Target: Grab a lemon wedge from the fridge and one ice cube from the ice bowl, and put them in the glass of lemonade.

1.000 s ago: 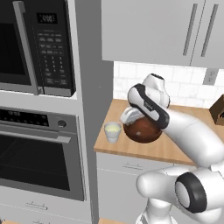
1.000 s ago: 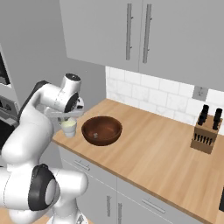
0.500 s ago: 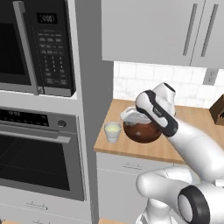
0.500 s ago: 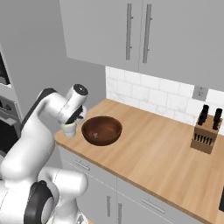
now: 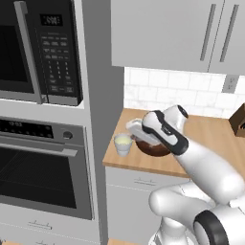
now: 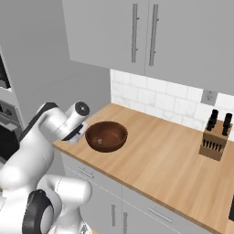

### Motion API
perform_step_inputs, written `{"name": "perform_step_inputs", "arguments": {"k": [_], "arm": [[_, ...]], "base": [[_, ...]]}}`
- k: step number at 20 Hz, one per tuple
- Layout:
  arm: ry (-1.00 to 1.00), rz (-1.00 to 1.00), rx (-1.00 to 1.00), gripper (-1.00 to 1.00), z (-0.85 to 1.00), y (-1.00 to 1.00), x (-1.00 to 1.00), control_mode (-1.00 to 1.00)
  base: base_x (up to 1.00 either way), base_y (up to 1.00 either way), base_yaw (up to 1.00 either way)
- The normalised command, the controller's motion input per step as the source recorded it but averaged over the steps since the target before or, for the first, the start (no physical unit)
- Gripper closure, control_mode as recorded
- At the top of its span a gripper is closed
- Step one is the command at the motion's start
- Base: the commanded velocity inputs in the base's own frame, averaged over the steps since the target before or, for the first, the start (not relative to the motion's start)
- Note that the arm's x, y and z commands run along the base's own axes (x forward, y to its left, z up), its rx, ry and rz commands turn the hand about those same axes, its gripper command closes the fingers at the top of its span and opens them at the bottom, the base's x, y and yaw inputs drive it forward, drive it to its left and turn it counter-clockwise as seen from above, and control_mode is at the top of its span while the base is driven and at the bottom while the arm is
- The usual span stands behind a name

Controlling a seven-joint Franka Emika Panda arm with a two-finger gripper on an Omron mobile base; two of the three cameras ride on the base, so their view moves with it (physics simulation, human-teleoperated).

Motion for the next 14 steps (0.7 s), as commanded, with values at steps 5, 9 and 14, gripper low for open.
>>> {"name": "perform_step_inputs", "arguments": {"k": [5, 9, 14], "arm": [[0.20, -0.17, 0.12, 1.00, 0.00, 0.00, 0.72, -1.00], [0.22, -0.13, 0.10, 1.00, -0.07, 0.00, 0.58, -1.00], [0.17, -0.10, 0.03, 1.00, -0.20, 0.00, 0.37, -1.00]], "base": [[0.00, 0.00, 0.00], [0.00, 0.00, 0.00], [0.00, 0.00, 0.00]]}}
